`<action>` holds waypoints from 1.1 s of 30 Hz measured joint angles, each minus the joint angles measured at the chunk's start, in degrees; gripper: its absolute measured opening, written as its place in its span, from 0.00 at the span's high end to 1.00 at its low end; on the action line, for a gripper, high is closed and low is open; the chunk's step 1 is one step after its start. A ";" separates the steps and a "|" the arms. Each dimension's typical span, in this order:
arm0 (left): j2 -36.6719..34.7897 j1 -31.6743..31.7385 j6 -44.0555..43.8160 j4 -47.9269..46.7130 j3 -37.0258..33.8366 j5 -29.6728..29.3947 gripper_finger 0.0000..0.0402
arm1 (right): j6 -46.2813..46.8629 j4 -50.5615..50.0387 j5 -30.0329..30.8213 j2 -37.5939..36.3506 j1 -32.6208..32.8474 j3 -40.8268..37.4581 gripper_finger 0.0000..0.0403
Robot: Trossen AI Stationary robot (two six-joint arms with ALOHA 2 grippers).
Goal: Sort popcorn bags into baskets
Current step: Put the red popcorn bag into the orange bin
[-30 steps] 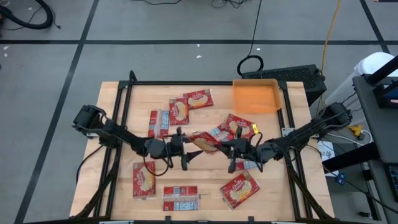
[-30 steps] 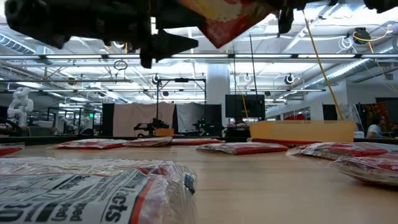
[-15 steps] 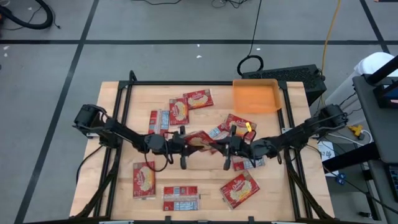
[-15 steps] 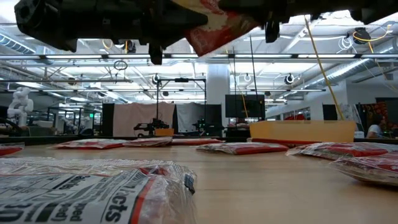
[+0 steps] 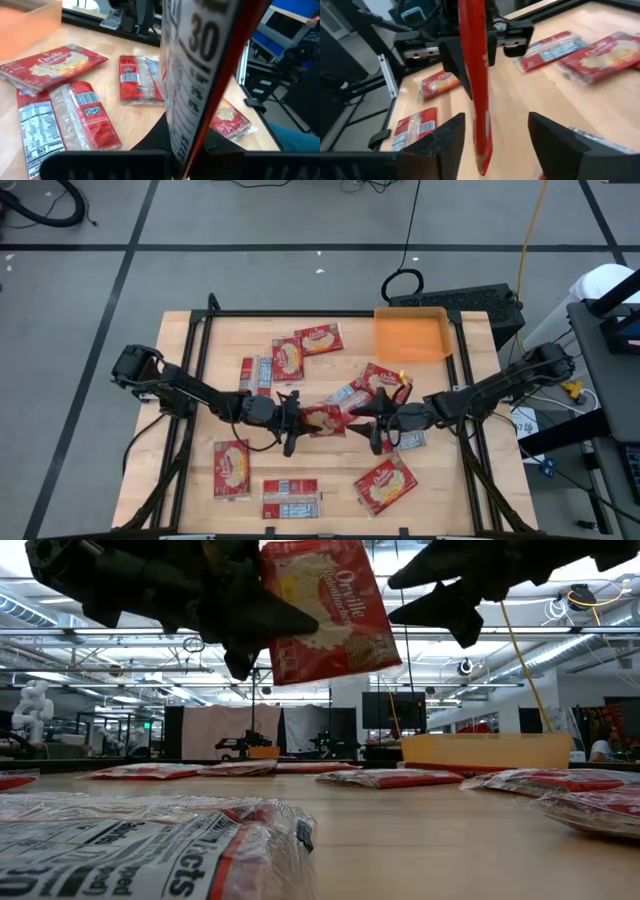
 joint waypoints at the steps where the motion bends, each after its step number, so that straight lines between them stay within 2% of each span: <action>1: 0.00 0.00 0.17 0.18 0.00 0.05 0.95 | -0.19 0.06 -0.39 0.39 -0.27 0.30 0.46; 6: 0.00 0.37 -0.08 -0.51 0.00 -0.03 0.91 | -3.69 1.70 1.28 2.36 -0.35 1.19 0.44; 11: 0.00 0.51 0.25 -0.35 0.00 -0.47 0.89 | -7.97 10.24 1.56 5.73 -0.41 1.19 0.48; 15: 0.00 1.15 0.34 -0.03 0.00 -0.71 0.94 | -9.20 12.71 1.47 8.08 -1.59 1.19 0.59; 19: 0.00 1.67 2.42 0.26 0.00 -1.71 0.93 | -9.10 12.22 0.92 8.79 -4.18 1.19 0.77; 22: 0.00 1.63 4.08 0.49 0.00 -4.87 0.85 | -10.67 11.33 -1.95 7.62 -6.20 1.19 0.92; 24: 0.00 1.62 4.27 0.50 0.02 -7.24 0.79 | -11.95 9.54 -4.03 5.75 -7.72 1.19 0.97; 30: 0.00 1.62 4.44 -0.03 0.02 -16.66 0.58 | -8.56 -5.58 -8.03 -3.28 -14.14 1.19 0.95; 33: 0.00 1.60 3.14 -0.88 0.06 -17.83 0.50 | -7.40 -15.05 -8.98 -8.61 -17.51 1.08 0.98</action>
